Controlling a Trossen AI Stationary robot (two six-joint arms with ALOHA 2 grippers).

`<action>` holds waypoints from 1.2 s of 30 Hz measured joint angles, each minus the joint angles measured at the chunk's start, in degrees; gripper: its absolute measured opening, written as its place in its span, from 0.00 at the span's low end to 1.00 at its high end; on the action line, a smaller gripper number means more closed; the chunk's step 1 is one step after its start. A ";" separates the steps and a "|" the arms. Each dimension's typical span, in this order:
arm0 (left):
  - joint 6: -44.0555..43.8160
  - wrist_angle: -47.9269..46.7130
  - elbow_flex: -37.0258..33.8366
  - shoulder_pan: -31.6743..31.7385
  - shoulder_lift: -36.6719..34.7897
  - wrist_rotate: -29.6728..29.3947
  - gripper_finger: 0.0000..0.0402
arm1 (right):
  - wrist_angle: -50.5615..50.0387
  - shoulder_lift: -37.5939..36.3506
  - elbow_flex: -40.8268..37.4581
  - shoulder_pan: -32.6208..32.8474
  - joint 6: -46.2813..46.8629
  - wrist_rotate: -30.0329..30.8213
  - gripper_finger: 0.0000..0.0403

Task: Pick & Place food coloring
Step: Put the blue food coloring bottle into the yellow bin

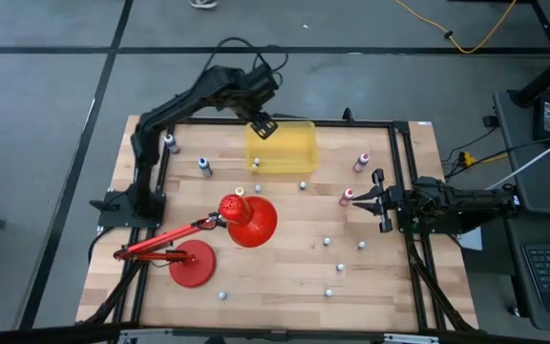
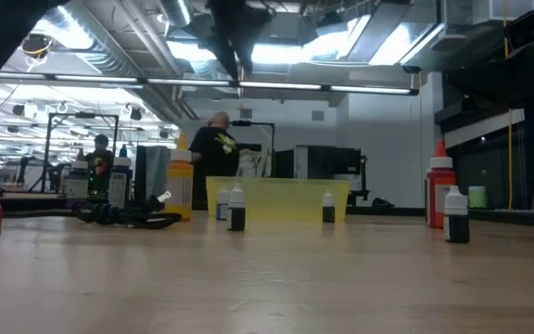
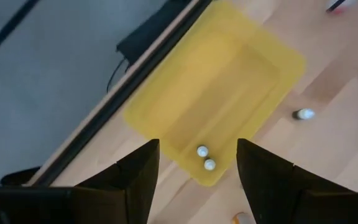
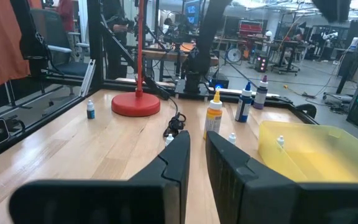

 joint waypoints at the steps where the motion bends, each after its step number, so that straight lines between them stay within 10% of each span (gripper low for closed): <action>1: 0.03 0.28 0.00 -0.31 -1.13 0.01 0.51 | -0.01 -0.01 0.01 0.00 0.00 0.00 0.14; 23: 10.54 15.49 0.00 -15.71 -20.61 2.25 0.75 | 0.00 0.00 0.01 0.00 0.00 0.00 0.14; 36: -0.40 17.41 0.00 -35.71 -26.04 -3.73 0.74 | -0.01 0.00 -0.01 -0.02 0.00 0.00 0.14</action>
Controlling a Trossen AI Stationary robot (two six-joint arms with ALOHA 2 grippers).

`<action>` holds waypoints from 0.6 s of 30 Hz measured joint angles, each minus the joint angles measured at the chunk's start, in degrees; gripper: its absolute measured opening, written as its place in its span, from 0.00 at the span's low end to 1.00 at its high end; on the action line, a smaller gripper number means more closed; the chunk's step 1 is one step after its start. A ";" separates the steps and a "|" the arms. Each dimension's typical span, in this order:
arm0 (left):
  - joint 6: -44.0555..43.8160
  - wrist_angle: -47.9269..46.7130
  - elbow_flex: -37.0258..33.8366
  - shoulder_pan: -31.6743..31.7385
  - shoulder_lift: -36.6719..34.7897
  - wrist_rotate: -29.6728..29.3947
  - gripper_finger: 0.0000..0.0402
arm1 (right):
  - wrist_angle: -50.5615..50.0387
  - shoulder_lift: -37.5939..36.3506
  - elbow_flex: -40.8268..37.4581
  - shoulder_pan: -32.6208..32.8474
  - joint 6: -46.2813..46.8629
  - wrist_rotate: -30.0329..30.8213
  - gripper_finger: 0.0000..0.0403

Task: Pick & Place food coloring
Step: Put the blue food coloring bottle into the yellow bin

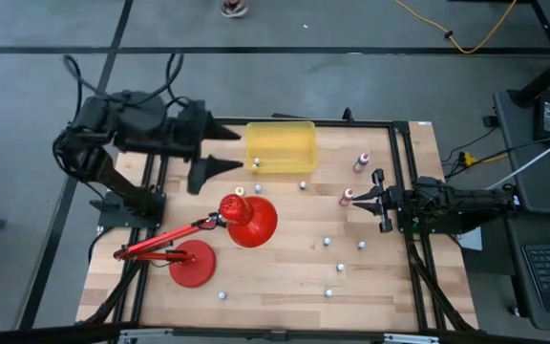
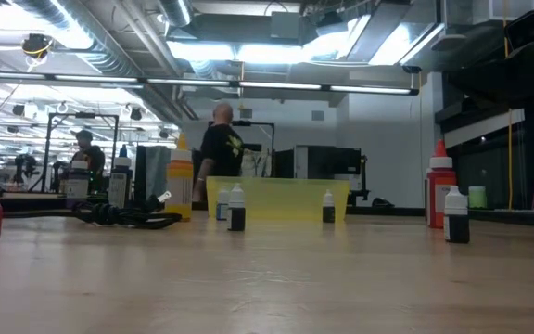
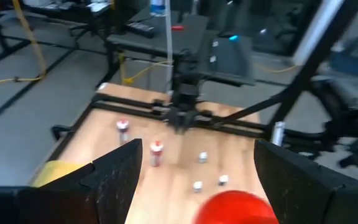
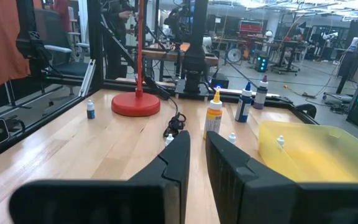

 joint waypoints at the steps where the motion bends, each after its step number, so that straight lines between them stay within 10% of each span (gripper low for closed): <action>1: -0.58 0.45 0.00 -1.36 -0.17 -0.10 0.75 | 0.00 -0.02 0.01 0.01 0.00 0.00 0.14; 18: -5.29 3.43 0.00 -30.54 1.12 -6.83 0.74 | 0.01 -0.02 0.00 0.01 0.00 0.00 0.14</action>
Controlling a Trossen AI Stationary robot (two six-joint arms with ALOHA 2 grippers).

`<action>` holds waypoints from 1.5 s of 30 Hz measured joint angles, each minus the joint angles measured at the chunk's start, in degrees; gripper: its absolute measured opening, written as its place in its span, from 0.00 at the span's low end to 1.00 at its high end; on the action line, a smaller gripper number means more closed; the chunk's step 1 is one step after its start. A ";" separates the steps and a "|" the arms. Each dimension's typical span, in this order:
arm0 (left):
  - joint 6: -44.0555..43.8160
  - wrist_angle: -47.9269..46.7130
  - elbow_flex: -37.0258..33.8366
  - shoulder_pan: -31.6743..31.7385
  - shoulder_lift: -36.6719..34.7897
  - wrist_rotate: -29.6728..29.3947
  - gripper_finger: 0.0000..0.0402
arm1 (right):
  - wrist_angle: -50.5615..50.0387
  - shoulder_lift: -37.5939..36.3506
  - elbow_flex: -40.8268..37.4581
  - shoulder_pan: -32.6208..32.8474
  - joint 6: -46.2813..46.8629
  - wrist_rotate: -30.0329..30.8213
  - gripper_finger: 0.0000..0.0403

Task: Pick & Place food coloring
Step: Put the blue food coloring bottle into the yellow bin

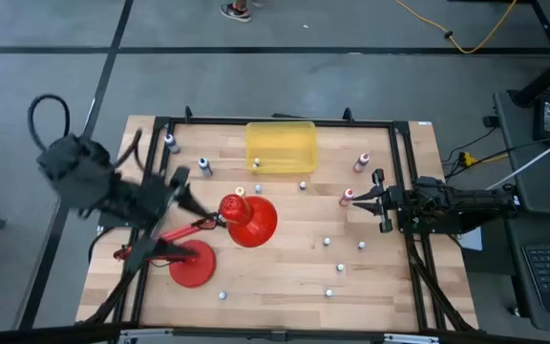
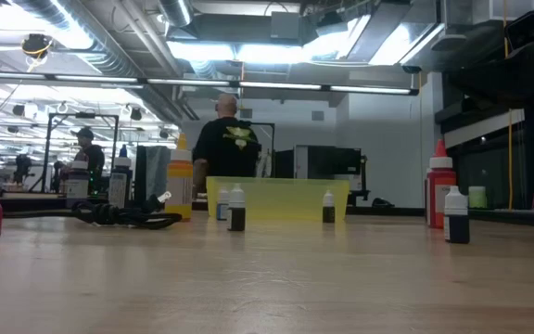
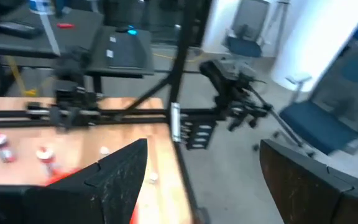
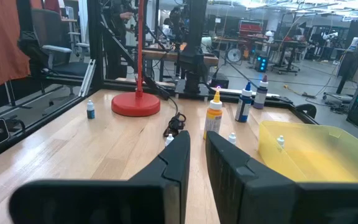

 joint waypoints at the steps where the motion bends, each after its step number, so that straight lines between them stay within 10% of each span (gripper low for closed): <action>1: -0.71 -0.07 0.00 -1.85 0.43 -0.98 0.74 | -0.02 0.00 0.01 -0.01 0.00 0.00 0.14; 17: -14.91 -9.89 -0.11 -18.62 10.28 -11.58 0.74 | 0.00 0.01 0.00 0.00 0.00 0.00 0.14; 45: -46.46 -27.02 -5.19 -18.16 23.57 -11.19 0.74 | -0.01 0.00 0.01 0.00 0.00 -0.01 0.14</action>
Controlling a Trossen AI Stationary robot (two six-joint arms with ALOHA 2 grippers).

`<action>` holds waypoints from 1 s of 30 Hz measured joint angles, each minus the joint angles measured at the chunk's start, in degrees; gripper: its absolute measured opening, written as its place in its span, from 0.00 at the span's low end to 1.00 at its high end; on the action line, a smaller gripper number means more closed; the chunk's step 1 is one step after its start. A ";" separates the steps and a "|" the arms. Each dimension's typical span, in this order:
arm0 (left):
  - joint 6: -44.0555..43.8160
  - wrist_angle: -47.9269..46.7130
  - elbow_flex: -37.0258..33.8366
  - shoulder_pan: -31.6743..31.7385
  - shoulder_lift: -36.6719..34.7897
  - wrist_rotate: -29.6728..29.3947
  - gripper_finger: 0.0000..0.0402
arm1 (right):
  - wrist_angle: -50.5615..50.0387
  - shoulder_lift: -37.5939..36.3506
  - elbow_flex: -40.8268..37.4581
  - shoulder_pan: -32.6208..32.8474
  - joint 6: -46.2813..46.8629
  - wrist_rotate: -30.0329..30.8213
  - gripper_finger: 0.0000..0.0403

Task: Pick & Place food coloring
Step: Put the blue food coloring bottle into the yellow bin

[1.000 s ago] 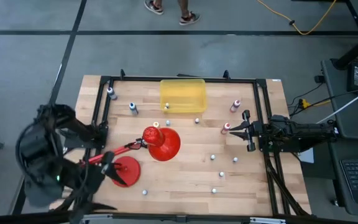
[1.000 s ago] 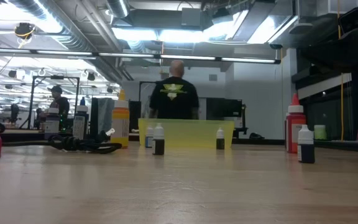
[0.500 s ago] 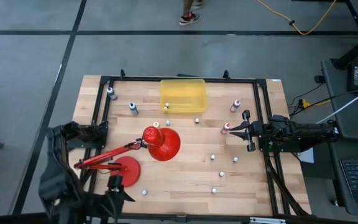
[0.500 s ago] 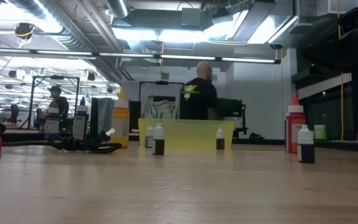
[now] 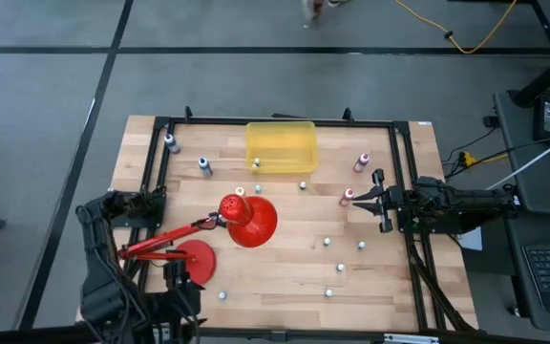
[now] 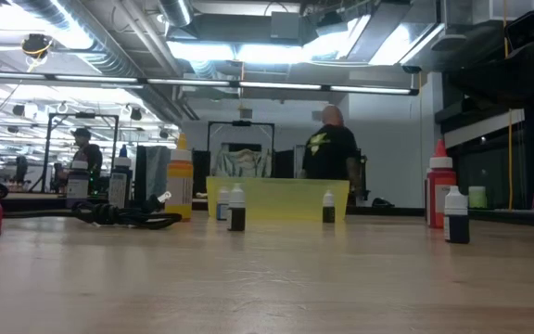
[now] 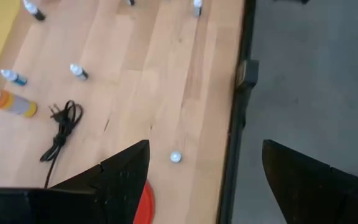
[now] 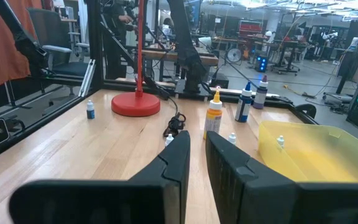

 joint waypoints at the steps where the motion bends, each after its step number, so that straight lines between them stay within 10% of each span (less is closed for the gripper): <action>1: -0.05 0.05 -1.26 0.12 0.00 0.75 0.74 | 0.00 0.02 -0.01 0.00 -0.01 0.01 0.14; 30: 2.14 30.01 -37.76 6.74 -12.74 15.73 0.74 | 0.00 0.00 0.01 -0.01 -0.01 0.01 0.14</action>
